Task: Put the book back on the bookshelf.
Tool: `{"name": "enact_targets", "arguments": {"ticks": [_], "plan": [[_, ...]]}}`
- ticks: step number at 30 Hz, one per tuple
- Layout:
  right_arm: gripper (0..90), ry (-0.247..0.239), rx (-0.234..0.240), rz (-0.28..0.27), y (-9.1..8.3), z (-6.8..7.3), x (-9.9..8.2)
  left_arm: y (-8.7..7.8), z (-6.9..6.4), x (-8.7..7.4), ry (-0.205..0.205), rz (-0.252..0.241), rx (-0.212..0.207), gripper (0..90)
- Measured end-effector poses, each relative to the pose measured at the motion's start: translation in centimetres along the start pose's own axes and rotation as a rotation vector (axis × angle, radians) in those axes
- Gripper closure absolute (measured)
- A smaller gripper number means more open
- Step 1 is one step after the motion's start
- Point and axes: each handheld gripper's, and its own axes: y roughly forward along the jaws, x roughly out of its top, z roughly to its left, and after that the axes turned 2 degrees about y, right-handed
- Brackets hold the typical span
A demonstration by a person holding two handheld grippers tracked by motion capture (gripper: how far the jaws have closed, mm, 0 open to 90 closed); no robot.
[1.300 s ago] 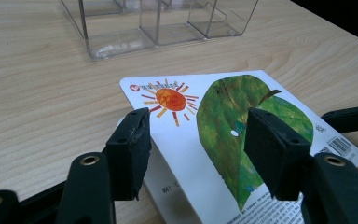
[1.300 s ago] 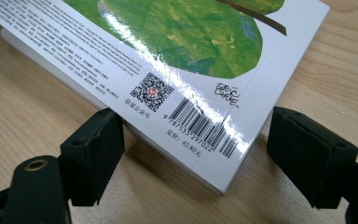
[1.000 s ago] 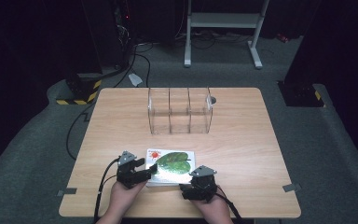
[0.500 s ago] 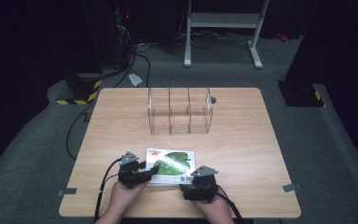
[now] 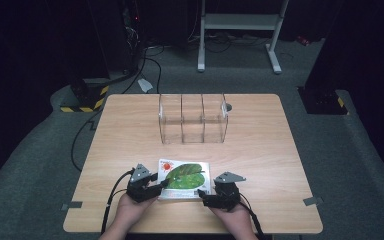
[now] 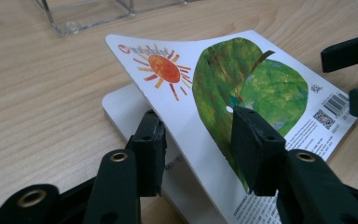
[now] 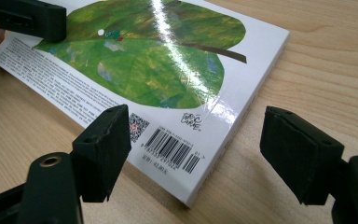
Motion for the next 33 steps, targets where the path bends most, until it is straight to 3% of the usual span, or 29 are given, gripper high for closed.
{"name": "enact_targets", "arguments": {"ticks": [18,33], "plan": [[23.7,0.040,0.006,0.015,1.0,-0.8,0.4,-0.6,-1.2,0.3,0.132,-0.077,-0.003,61.9],[20.3,0.082,0.021,0.023,1.6,-1.6,1.0,-0.9,-1.8,0.3,0.195,-0.118,-0.021,64.9]]}}
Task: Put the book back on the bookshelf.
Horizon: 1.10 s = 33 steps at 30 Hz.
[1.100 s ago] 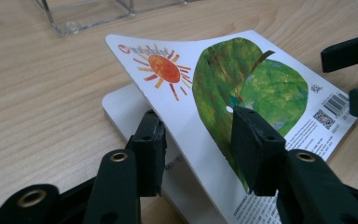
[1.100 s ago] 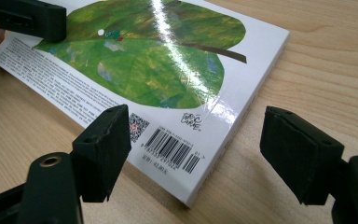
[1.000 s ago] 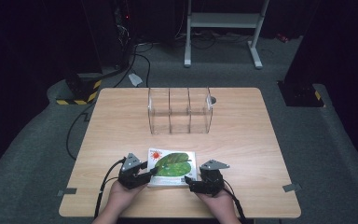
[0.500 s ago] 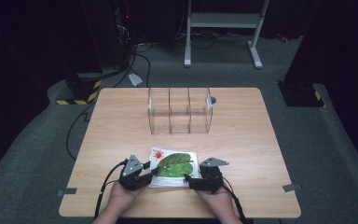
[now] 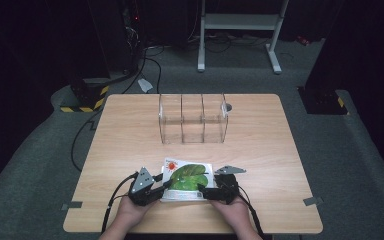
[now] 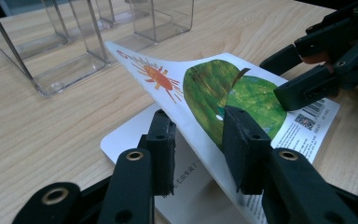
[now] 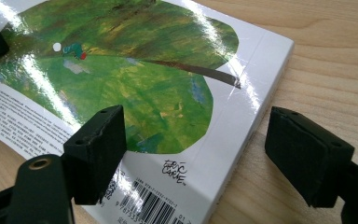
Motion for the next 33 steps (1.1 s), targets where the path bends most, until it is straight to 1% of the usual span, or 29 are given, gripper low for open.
{"name": "enact_targets", "arguments": {"ticks": [1,2,3,6,7,8,10,11,13,20,22,23,24,31,33], "plan": [[20.0,0.007,0.004,0.002,-0.05,-0.07,0.01,-0.04,-0.01,0.03,0.006,-0.004,-0.001,65.0],[19.9,-0.001,0.006,-0.001,-0.03,-0.16,0.03,-0.05,-0.06,0.01,0.005,-0.007,-0.003,65.1],[19.9,-0.001,0.006,-0.001,-0.03,-0.16,0.03,-0.07,-0.03,0.02,0.016,-0.009,-0.001,65.1],[19.2,0.016,0.014,-0.002,-0.07,-0.26,0.07,-0.11,-0.15,0.03,0.025,-0.016,-0.009,65.4],[17.6,0.024,0.017,-0.001,-0.05,-0.37,0.12,-0.14,-0.17,0.04,0.029,-0.018,-0.008,65.5],[17.6,0.024,0.017,-0.001,-0.05,-0.37,0.12,-0.16,-0.18,0.05,0.029,-0.021,-0.009,65.5],[15.8,0.034,0.032,0.004,0.09,-0.55,0.22,-0.25,-0.32,0.08,0.049,-0.027,-0.004,65.5],[15.1,0.044,0.040,0.006,0.16,-0.60,0.25,-0.29,-0.47,0.12,0.065,-0.032,-0.002,65.5],[14.6,0.043,0.042,0.007,0.17,-0.62,0.28,-0.36,-0.53,0.16,0.072,-0.036,-0.002,65.5],[13.7,0.058,0.058,0.004,0.22,-0.71,0.33,-0.51,-0.65,0.17,0.093,-0.051,-0.004,66.0],[12.7,0.074,0.070,0.003,0.27,-0.84,0.40,-0.62,-0.75,0.18,0.107,-0.060,-0.007,66.2],[12.7,0.074,0.070,0.003,0.27,-0.84,0.40,-0.62,-0.75,0.18,0.107,-0.060,-0.007,66.2],[12.4,0.072,0.074,0.002,0.31,-0.88,0.43,-0.65,-0.81,0.18,0.118,-0.062,-0.004,66.2],[12.1,0.068,0.079,0.002,0.34,-0.91,0.44,-0.69,-0.82,0.10,0.123,-0.070,-0.006,66.2],[11.8,0.075,0.090,0.006,0.38,-0.85,0.47,-0.75,-0.87,0.12,0.133,-0.075,-0.009,66.4]]}}
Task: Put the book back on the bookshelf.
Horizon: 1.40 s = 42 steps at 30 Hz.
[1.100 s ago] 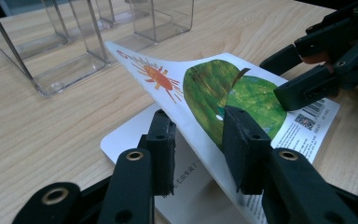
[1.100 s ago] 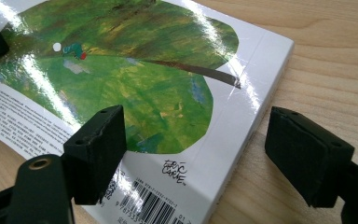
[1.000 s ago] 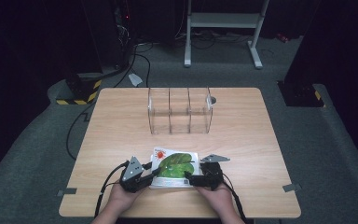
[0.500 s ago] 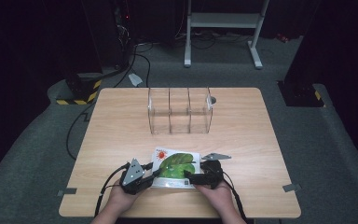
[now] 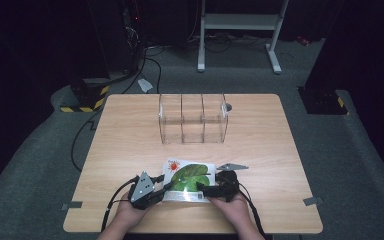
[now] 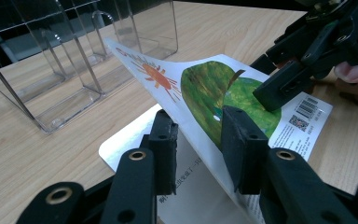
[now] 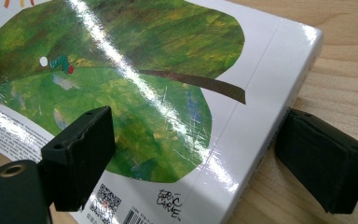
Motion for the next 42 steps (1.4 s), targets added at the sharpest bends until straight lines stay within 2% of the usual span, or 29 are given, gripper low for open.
{"name": "enact_targets", "arguments": {"ticks": [3,11,19,23,27,28,29,30,31,32,37,42], "plan": [[11.7,0.006,0.003,0.002,0.0,0.0,0.0,0.0,0.1,0.0,-0.009,0.002,-0.003,66.5],[12.0,0.003,0.014,-0.002,0.0,-0.1,0.0,-0.1,0.0,-0.1,0.005,-0.009,-0.011,67.0],[12.7,-0.001,0.033,-0.006,0.0,-0.2,0.0,-0.2,0.0,-0.2,-0.002,-0.016,-0.016,67.4],[17.4,0.006,0.034,-0.008,-0.2,-0.2,0.0,-0.1,0.2,-0.4,-0.017,-0.007,-0.022,67.5],[22.6,-0.014,0.003,-0.049,-0.7,0.0,-0.1,0.1,0.4,-0.5,-0.040,0.000,-0.023,68.2],[23.4,-0.018,-0.001,-0.054,-0.8,0.0,-0.1,0.2,0.4,-0.5,-0.051,0.004,-0.024,68.2],[24.3,-0.035,-0.014,-0.069,-0.9,0.1,-0.2,0.2,0.6,-0.6,-0.081,0.000,-0.032,68.5],[24.7,-0.032,-0.017,-0.073,-1.0,0.2,-0.2,0.2,0.6,-0.6,-0.081,0.000,-0.032,68.6],[24.7,-0.032,-0.017,-0.073,-1.0,0.2,-0.2,0.2,0.9,-0.7,-0.102,0.000,-0.033,68.6],[27.7,-0.045,-0.036,-0.093,-1.3,0.4,-0.2,0.3,0.8,-0.8,-0.120,0.003,-0.034,68.9],[30.5,-0.068,-0.062,-0.114,-1.5,0.7,-0.2,0.6,1.0,-0.9,-0.146,0.014,-0.010,68.9],[33.8,-0.081,-0.087,-0.139,-1.8,0.9,-0.2,0.8,1.1,-1.1,-0.186,0.019,-0.004,69.1]]}}
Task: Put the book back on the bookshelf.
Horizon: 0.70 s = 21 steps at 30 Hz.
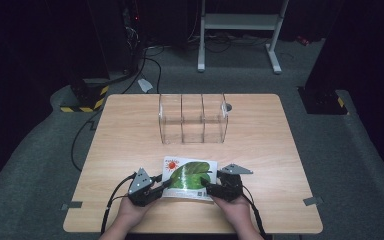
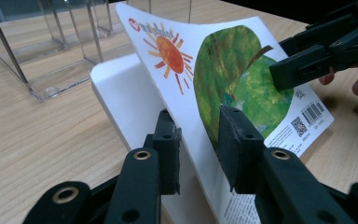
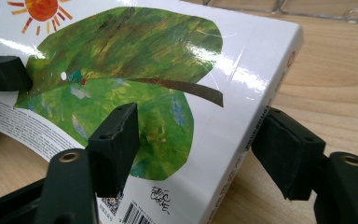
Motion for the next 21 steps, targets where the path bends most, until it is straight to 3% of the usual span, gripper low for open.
{"name": "enact_targets", "arguments": {"ticks": [7,12,21], "plan": [[40.7,-0.025,-0.036,-0.053,-0.9,0.3,0.2,0.2,-0.1,0.0,-0.007,-0.006,0.020,69.4],[47.0,-0.058,-0.065,-0.126,-1.7,0.6,0.4,0.4,-0.2,-0.1,-0.001,0.005,0.030,70.7],[50.7,-0.082,-0.077,-0.179,-2.5,0.9,0.3,0.8,-0.6,-0.3,0.056,0.009,0.085,72.0]]}}
